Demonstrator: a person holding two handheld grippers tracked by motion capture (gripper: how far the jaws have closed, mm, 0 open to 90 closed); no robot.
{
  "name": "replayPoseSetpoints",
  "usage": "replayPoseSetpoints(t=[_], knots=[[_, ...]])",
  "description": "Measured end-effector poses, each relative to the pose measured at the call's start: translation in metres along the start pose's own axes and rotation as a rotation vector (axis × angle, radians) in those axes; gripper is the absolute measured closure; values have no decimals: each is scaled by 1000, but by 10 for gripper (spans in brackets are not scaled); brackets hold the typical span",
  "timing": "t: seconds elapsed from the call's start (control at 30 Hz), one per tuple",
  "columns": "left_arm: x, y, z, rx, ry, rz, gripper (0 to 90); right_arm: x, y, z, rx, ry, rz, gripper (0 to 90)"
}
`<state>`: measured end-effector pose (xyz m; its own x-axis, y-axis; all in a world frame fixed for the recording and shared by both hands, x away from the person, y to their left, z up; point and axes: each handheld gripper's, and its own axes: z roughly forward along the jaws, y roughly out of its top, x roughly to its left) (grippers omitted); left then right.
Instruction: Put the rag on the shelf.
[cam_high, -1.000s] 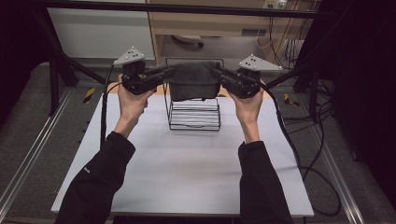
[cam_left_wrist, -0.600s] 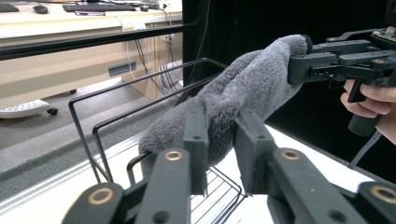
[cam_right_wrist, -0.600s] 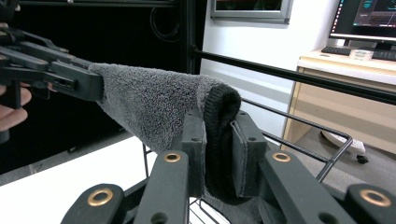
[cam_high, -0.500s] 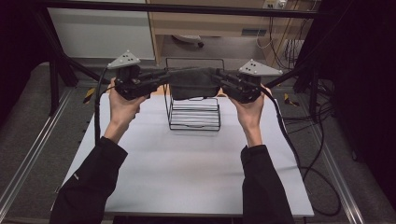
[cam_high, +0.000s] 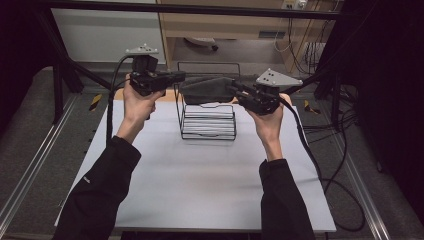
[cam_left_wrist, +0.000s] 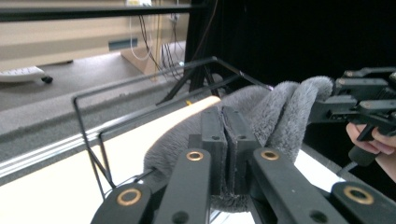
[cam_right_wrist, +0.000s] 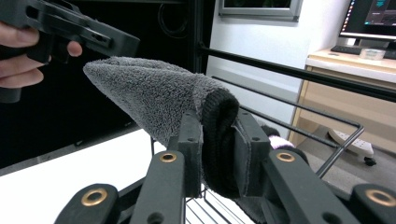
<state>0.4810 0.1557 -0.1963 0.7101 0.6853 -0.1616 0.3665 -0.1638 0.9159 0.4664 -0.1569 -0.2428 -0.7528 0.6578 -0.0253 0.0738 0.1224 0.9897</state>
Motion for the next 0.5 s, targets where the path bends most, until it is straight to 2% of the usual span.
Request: replayPoseSetpoints(t=[0.2,0.5], knots=[[-5,-13,7,39,-25,5,888,1,-2,-1,25,17,-6,709],[-8,-30,8,68,-10,47,894,5,-2,-6,73,53,5,497]])
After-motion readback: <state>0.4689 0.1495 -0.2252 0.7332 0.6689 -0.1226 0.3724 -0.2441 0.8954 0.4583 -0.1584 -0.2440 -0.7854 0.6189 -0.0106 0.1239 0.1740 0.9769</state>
